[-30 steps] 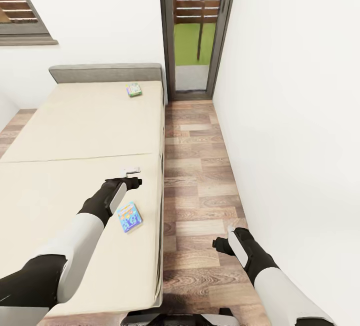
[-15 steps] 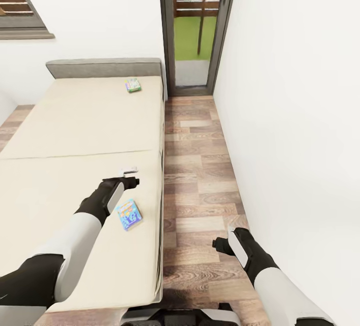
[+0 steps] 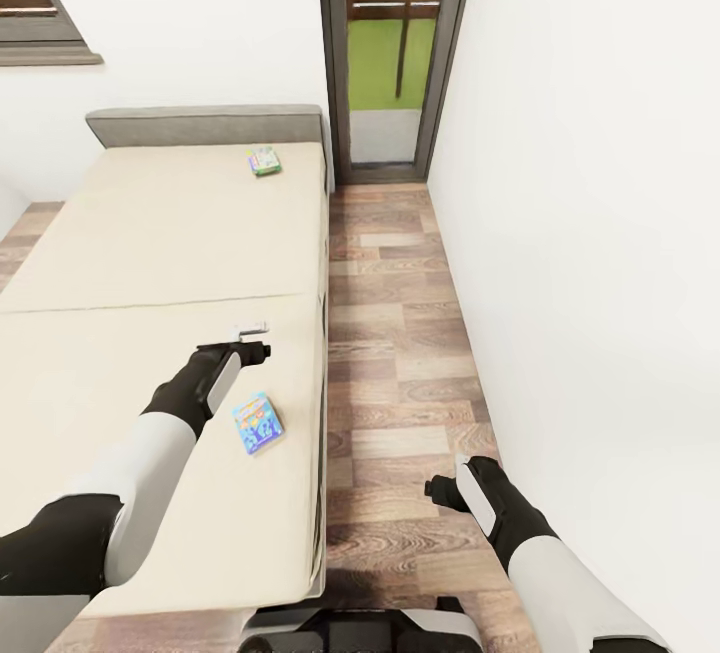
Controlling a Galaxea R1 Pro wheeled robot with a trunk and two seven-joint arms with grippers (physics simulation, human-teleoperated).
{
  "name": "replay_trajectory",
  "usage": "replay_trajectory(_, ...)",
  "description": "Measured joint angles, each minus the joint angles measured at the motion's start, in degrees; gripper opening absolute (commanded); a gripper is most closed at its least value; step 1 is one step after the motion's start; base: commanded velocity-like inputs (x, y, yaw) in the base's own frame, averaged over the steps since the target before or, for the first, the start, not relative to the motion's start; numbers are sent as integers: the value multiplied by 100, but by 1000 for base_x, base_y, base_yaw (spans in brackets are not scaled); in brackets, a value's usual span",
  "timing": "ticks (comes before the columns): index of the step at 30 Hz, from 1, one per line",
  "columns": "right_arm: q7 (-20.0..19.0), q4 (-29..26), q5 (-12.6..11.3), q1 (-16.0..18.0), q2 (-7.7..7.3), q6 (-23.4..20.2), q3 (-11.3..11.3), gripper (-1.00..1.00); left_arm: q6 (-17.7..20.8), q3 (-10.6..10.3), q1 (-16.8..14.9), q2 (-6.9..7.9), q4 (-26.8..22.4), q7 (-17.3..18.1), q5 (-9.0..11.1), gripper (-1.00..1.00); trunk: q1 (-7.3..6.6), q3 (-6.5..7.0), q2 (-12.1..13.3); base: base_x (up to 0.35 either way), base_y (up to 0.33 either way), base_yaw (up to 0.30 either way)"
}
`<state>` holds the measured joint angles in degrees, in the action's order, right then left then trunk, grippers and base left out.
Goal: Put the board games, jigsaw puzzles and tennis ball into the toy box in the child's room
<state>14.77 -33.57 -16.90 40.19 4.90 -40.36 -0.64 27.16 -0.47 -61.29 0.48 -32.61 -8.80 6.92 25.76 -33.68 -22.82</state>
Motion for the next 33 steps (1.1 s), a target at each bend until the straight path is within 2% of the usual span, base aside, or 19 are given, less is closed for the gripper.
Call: replay_trajectory(33, -4, 0, 9, -4, 0, 9, 8, 100, -45, -21, -4, -31, 1, 2, -48, 100, 0, -311, 0, 0, 0, 0)
